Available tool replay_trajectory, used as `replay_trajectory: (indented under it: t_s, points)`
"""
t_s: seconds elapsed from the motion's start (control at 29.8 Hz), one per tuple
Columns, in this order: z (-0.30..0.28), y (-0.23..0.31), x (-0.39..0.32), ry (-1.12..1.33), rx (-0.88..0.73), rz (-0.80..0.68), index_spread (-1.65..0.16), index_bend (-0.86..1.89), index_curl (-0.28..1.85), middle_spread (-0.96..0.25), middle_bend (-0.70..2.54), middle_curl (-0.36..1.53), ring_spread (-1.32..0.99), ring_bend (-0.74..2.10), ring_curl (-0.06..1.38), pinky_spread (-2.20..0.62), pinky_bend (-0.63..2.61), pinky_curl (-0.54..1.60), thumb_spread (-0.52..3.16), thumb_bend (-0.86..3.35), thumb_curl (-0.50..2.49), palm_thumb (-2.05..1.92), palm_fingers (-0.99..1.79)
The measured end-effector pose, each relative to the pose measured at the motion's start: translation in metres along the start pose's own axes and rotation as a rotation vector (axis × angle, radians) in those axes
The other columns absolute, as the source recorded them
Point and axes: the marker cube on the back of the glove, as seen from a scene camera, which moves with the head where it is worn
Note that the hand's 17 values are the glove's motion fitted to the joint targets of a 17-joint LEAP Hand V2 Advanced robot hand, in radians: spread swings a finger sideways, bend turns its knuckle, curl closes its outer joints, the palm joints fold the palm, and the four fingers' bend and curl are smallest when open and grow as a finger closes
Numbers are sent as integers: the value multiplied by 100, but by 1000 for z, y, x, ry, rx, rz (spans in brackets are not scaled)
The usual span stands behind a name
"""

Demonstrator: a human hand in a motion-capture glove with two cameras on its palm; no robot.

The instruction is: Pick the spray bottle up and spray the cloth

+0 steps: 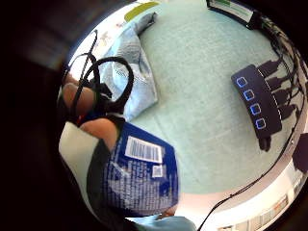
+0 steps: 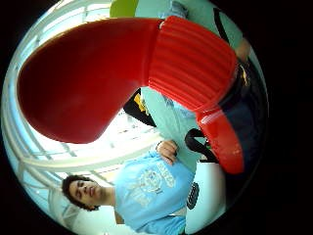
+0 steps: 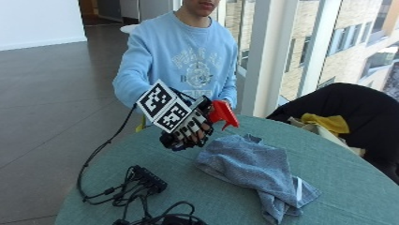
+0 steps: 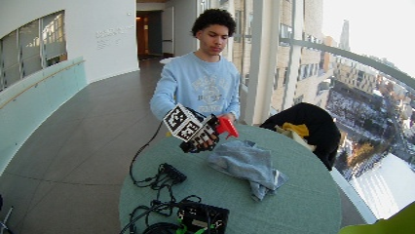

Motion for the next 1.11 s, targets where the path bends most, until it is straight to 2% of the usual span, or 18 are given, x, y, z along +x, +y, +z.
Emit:
replay_trajectory:
  t_s: [0.77, 0.94, 1.11]
  points:
    - [5, -1, -10, 11, -10, -3, -19, 13, 37, -10, 23, 50, -5, 46, 39, 8, 33, 38, 52, -3, 73, 103, 112]
    - [4, 0, -29, -56, 48, -70, -18, 13, 37, -10, 24, 51, -5, 46, 39, 8, 33, 38, 52, -3, 73, 102, 112]
    - [7, -2, -69, -185, 138, -211, -18, 13, 37, -10, 23, 51, -5, 46, 39, 8, 33, 38, 54, -3, 73, 101, 111]
